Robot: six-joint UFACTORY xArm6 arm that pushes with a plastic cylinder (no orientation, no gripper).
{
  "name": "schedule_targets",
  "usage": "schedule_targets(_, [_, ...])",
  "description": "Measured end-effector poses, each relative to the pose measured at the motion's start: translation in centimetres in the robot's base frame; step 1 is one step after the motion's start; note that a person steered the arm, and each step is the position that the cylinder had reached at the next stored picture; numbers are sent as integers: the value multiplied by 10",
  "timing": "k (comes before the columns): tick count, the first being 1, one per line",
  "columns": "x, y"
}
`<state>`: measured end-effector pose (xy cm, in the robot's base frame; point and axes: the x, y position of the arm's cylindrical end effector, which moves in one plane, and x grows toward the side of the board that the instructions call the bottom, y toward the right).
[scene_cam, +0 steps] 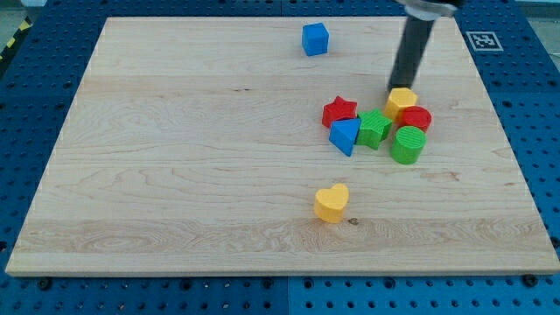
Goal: Place the yellow hexagon on top of the red star
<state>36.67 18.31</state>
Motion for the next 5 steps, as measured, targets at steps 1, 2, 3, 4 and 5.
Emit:
schedule_targets(1, [23,43])
schedule_targets(2, [47,59])
schedule_targets(3, [41,40])
schedule_targets(4, [23,12])
schedule_targets(5, [19,-3])
